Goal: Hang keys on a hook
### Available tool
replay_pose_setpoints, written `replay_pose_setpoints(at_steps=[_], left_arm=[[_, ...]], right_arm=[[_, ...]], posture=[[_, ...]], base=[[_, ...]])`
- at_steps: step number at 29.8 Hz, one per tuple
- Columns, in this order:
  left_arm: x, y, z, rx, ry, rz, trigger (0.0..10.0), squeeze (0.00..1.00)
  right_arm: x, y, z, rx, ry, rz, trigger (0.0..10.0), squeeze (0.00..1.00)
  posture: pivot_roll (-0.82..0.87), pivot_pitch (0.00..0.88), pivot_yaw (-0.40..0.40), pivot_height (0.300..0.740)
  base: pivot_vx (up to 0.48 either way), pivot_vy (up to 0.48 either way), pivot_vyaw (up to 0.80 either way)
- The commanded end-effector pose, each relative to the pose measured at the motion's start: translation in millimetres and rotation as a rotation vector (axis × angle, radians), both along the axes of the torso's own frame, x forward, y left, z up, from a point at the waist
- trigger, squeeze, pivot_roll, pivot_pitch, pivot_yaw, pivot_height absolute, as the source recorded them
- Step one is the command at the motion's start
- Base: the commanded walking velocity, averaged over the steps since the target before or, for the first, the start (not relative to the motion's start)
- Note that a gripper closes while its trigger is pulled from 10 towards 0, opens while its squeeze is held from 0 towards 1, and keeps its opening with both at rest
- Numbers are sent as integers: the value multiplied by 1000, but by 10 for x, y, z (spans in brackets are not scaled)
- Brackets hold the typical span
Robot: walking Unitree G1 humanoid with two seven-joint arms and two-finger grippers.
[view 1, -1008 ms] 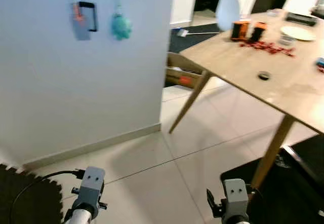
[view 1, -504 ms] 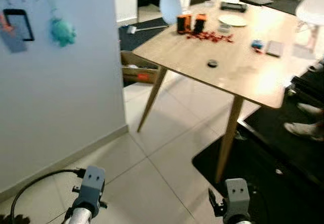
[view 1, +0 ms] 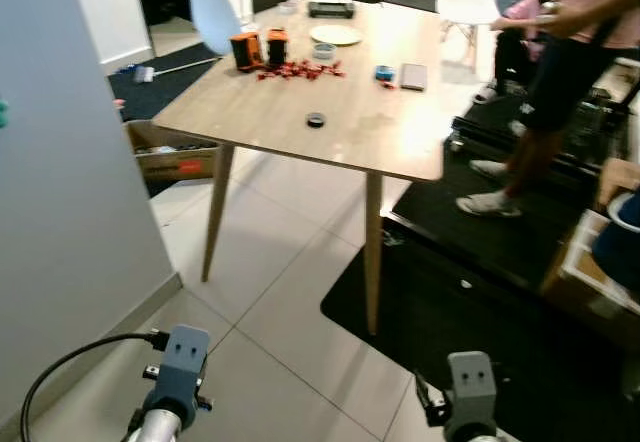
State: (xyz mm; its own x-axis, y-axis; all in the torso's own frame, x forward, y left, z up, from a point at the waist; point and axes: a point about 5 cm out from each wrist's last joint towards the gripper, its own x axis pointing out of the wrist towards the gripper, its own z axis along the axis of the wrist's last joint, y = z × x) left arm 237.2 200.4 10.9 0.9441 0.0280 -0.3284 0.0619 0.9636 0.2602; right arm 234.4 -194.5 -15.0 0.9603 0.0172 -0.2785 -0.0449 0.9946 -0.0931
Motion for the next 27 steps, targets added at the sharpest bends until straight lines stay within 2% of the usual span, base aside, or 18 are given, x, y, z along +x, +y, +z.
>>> replay_pose_setpoints(at_steps=[1, 14, 18, 20, 23, 27], left_arm=[[-52, -11, -67, -1, 31, 0, 10000, 0], [-31, -10, -61, -1, 27, 0, 10000, 0], [6, -12, -3, -7, 1, 2, 10000, 0], [59, -21, 86, -14, -37, 0, 10000, 0], [217, -43, 357, -26, -146, -9, 10000, 0], [323, -94, 598, -55, -245, -34, 10000, 0]], right_arm=[[-57, -20, -51, -2, 25, -5, 10000, 0], [-31, -23, -40, -4, 23, -4, 10000, 0], [-13, -10, -15, -4, 7, -1, 10000, 0], [13, 5, 22, -6, -17, 5, 10000, 0], [109, 44, 146, -2, -86, 17, 10000, 0], [207, 73, 296, 0, -163, 28, 10000, 0]], posture=[[87, 153, -7, 740], [87, 146, -6, 740], [88, 147, -5, 740], [88, 147, -4, 740], [90, 150, -4, 740], [88, 151, -3, 740]], base=[[0, 0, -788], [0, 0, -778], [0, 0, -322], [0, 0, 0], [0, 0, 0], [0, 0, 0]])
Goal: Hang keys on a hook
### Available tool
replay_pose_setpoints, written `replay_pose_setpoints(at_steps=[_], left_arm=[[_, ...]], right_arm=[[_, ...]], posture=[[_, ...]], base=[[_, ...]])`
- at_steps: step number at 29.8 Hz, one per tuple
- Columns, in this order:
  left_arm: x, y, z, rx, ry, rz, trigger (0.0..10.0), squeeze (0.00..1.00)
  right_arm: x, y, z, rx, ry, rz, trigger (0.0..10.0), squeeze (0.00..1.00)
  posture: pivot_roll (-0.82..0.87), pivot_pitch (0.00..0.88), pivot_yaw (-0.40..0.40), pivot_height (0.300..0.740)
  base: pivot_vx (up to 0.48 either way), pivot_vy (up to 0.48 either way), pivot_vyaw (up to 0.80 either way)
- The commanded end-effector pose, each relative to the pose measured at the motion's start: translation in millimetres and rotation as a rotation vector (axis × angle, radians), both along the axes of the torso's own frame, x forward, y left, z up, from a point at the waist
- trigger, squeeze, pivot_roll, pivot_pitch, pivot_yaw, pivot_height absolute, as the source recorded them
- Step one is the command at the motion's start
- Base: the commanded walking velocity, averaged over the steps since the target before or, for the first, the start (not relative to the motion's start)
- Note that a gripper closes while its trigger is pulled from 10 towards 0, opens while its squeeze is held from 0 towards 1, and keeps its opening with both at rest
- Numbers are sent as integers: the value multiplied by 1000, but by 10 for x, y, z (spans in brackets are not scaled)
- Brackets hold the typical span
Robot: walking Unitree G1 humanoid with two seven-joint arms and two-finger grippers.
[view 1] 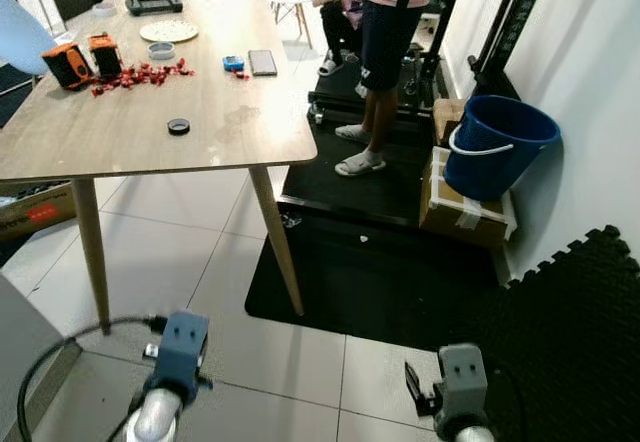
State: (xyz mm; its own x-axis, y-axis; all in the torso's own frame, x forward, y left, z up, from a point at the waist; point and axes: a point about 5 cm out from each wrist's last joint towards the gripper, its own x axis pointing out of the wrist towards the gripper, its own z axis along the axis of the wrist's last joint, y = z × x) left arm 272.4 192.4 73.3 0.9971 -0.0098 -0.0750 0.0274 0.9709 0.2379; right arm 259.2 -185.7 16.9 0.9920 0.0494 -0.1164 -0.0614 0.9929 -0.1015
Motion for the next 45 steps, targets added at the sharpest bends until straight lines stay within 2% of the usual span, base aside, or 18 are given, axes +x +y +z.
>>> replay_pose_setpoints(at_steps=[1, 7, 9, 10, 11, 14, 19, 20, 22, 31, 45], left_arm=[[-30, -14, -26, -19, 15, -5, 10000, 0], [39, -199, 281, -63, -99, -67, 10000, 0], [49, -218, 324, -66, -113, -72, 10000, 0], [76, -249, 421, -68, -146, -86, 10000, 0], [76, -249, 421, -68, -146, -86, 10000, 0], [114, -307, 597, -79, -195, -122, 10000, 0], [66, -408, 890, -112, -271, -204, 10000, 0], [66, -408, 890, -112, -271, -204, 10000, 0], [58, -438, 1035, -120, -309, -218, 10000, 0], [38, -451, 1064, -117, -300, -224, 10000, 0], [35, -461, 1071, -112, -278, -220, 10000, 0]], right_arm=[[-41, -15, -22, 0, 3, -5, 10000, 0], [84, -5, 278, -10, -147, -2, 10000, 0], [96, 1, 324, -17, -170, 4, 10000, 0], [122, 23, 420, -27, -214, 16, 10000, 0], [122, 23, 420, -27, -214, 16, 10000, 0], [157, 63, 582, -17, -278, 23, 10000, 0], [147, 105, 793, -18, -358, 37, 10000, 0], [147, 105, 793, -18, -358, 37, 10000, 0], [161, 100, 919, 1, -393, 28, 10000, 0], [137, 137, 935, -2, -374, 42, 10000, 0], [113, 148, 933, -24, -343, 50, 10000, 0]], posture=[[88, 151, -3, 740], [84, 154, 2, 740], [84, 155, 3, 740], [84, 155, 3, 740], [84, 155, 3, 740], [82, 154, 3, 740], [79, 158, 5, 740], [79, 158, 5, 740], [79, 158, 5, 740], [85, 160, 5, 740], [84, 162, 4, 740]], base=[[0, 0, 0], [0, 0, 0], [0, 0, 0], [0, 0, 0], [0, 0, 0], [0, 0, 0], [0, 0, 0], [0, 0, 0], [0, 0, 0], [0, 0, 0], [464, 0, 0]])
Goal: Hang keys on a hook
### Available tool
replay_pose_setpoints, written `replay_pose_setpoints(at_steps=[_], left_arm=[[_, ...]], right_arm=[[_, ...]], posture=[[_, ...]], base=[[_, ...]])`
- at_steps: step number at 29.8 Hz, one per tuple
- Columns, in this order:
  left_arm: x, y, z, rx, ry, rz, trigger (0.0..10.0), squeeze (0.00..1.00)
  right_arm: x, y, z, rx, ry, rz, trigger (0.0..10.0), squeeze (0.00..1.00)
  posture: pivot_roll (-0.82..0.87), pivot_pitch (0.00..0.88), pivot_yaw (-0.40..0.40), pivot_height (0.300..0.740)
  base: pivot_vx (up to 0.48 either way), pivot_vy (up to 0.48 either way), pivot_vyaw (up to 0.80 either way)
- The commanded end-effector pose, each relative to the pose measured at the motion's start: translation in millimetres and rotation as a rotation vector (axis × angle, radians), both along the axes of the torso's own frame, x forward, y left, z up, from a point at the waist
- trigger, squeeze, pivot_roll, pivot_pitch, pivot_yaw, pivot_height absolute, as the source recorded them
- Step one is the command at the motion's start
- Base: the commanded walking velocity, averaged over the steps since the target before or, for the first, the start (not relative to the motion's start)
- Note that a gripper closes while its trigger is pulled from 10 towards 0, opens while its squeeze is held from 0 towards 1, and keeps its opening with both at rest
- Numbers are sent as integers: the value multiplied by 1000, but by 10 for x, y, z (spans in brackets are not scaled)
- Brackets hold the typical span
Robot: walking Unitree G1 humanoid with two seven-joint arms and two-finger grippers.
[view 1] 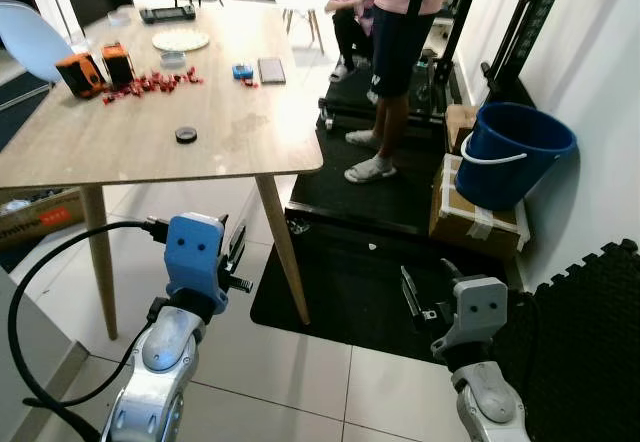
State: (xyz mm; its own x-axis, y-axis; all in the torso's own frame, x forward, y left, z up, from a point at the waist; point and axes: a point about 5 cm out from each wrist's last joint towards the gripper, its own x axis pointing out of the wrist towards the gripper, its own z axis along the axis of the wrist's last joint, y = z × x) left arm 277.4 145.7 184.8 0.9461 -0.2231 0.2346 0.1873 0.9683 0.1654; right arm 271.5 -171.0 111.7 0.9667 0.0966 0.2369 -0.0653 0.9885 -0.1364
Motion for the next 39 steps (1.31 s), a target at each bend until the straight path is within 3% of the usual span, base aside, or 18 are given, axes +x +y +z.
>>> replay_pose_setpoints(at_steps=[1, 13, 39], left_arm=[[-15, 6, -44, -2, 26, 4, 10000, 0], [-16, 2, -55, 2, 38, 7, 10000, 0], [12, -21, 15, -4, 19, 0, 10000, 0]], right_arm=[[-11, 6, -16, -20, 16, 2, 10000, 0], [1, 32, -9, -32, 27, 17, 10000, 0], [14, 62, -3, -26, 30, 30, 10000, 0]], posture=[[84, 162, 4, 740], [89, 157, 0, 740], [90, 148, 2, 740]], base=[[480, 0, 0], [411, 0, 382], [389, 0, 0]])
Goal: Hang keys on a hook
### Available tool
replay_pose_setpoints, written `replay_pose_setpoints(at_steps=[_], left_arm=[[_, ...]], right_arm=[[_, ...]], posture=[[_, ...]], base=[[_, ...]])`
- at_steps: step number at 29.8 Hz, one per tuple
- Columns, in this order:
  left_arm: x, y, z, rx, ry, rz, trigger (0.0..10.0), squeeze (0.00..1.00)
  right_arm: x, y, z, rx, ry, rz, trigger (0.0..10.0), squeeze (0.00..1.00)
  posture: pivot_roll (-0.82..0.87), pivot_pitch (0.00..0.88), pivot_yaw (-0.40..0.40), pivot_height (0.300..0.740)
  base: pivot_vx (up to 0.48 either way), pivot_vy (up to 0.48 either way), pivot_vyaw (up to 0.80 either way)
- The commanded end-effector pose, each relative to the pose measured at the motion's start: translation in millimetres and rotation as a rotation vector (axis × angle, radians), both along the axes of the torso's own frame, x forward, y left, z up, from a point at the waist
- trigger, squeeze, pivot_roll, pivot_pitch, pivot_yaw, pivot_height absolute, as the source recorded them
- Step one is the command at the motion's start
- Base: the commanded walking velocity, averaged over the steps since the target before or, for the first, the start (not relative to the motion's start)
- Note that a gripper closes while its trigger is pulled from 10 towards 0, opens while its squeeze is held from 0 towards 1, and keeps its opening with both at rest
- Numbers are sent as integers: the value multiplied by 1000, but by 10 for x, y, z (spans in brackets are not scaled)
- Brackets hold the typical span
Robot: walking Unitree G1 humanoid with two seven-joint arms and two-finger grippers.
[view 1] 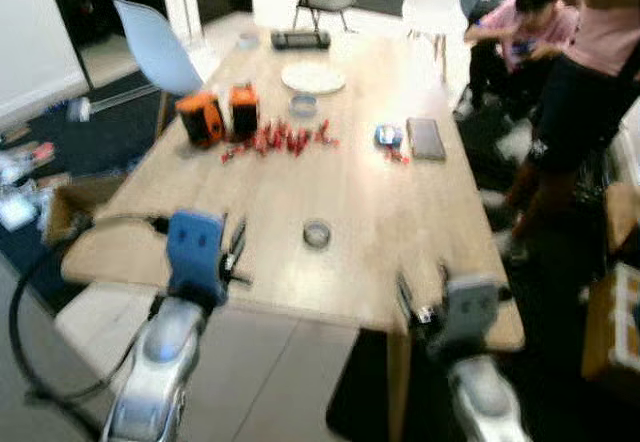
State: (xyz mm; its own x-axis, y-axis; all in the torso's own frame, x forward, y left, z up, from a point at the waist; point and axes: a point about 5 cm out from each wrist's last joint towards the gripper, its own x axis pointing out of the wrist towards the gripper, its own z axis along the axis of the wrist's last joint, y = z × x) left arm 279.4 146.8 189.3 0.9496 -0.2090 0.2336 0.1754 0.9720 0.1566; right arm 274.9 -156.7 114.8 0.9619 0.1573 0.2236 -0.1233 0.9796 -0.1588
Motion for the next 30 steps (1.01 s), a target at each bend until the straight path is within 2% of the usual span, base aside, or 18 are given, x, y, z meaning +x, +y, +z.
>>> replay_pose_setpoints(at_steps=[1, 9, 10, 12, 14, 15, 16, 17, 23, 26, 30], left_arm=[[-9, -33, -28, 5, 15, -14, 10000, 0], [-16, -43, -8, 30, 9, -23, 10000, 0], [-34, -60, -3, 89, 7, -61, 10000, 0], [-45, -70, -11, 116, 13, -85, 10000, 0], [-110, -113, -73, 214, 62, -202, 10000, 0], [-110, -113, -73, 214, 62, -202, 10000, 0], [-195, -139, -103, 277, 112, -322, 10000, 0], [-223, -139, -84, 301, 124, -362, 10000, 0], [-212, -136, 79, 316, 136, -417, 10000, 0], [-180, -135, 185, 361, 135, -453, 10000, 0], [-188, -129, 216, 383, 150, -489, 10000, 0]], right_arm=[[-21, -82, -35, -4, 19, -28, 10000, 0], [-26, -82, -46, -4, 22, -29, 10000, 0], [-26, -81, -45, -3, 22, -29, 10000, 0], [-26, -81, -45, -3, 22, -29, 10000, 0], [-25, -79, -44, -3, 22, -29, 10000, 0], [-25, -79, -44, -3, 22, -29, 10000, 0], [-25, -77, -42, -4, 22, -28, 10000, 0], [-24, -78, -43, -4, 23, -28, 10000, 0], [-26, -81, -52, -3, 26, -30, 10000, 0], [-28, -71, -53, -1, 25, -29, 10000, 0], [-31, -67, -52, -1, 25, -29, 10000, 0]], posture=[[90, 148, 2, 740], [91, 149, 3, 740], [91, 149, 3, 740], [91, 149, 3, 740], [94, 151, 3, 740], [94, 151, 3, 740], [96, 152, 4, 740], [96, 152, 4, 740], [96, 152, 4, 740], [97, 155, 10, 740], [95, 155, 11, 740]], base=[[390, 0, 0], [266, 0, 0], [0, 0, 0], [0, 0, 0], [0, 0, 0], [0, 0, 0], [0, 0, 0], [0, 0, 0], [0, 0, 0], [0, 0, 0], [0, 0, 0]])
